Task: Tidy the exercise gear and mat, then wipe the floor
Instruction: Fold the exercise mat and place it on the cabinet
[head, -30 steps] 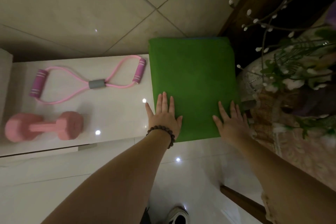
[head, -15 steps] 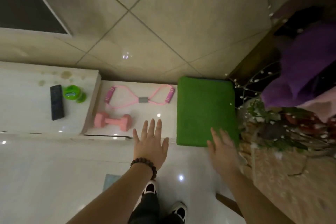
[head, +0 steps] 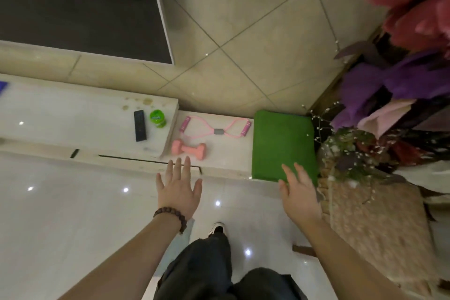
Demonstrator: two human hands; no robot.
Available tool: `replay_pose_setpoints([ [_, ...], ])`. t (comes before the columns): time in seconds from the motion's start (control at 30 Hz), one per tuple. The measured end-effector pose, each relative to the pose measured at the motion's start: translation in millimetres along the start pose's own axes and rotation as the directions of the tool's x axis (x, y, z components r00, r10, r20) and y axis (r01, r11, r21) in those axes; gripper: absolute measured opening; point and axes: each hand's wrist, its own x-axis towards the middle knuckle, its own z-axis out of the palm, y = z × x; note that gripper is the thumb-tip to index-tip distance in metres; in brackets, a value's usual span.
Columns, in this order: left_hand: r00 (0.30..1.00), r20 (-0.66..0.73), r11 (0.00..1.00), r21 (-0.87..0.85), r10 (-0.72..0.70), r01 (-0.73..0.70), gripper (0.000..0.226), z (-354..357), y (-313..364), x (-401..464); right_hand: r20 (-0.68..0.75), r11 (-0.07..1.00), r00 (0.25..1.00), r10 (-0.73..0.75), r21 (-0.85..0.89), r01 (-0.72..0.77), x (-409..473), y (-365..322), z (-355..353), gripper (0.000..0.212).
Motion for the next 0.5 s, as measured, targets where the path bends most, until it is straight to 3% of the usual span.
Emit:
replay_pose_setpoints([
  [0.17, 0.996, -0.091, 0.999, -0.029, -0.025, 0.022, 0.066, -1, -8, -53, -0.002, 0.999, 0.999, -0.045, -0.005, 0.045, -54, -2, -1, 0.048],
  [0.37, 0.993, -0.097, 0.995, -0.080, -0.061, 0.053, 0.066, 20, -16, -145, -0.062, 0.995, 0.997, -0.047, 0.089, 0.053, -144, 12, 18, 0.044],
  [0.5, 0.994, -0.081, 0.994, -0.090, -0.073, 0.066, 0.067, 38, -28, -208, -0.019, 0.996, 1.000, -0.001, 0.086, 0.003, -211, 23, 32, 0.044],
])
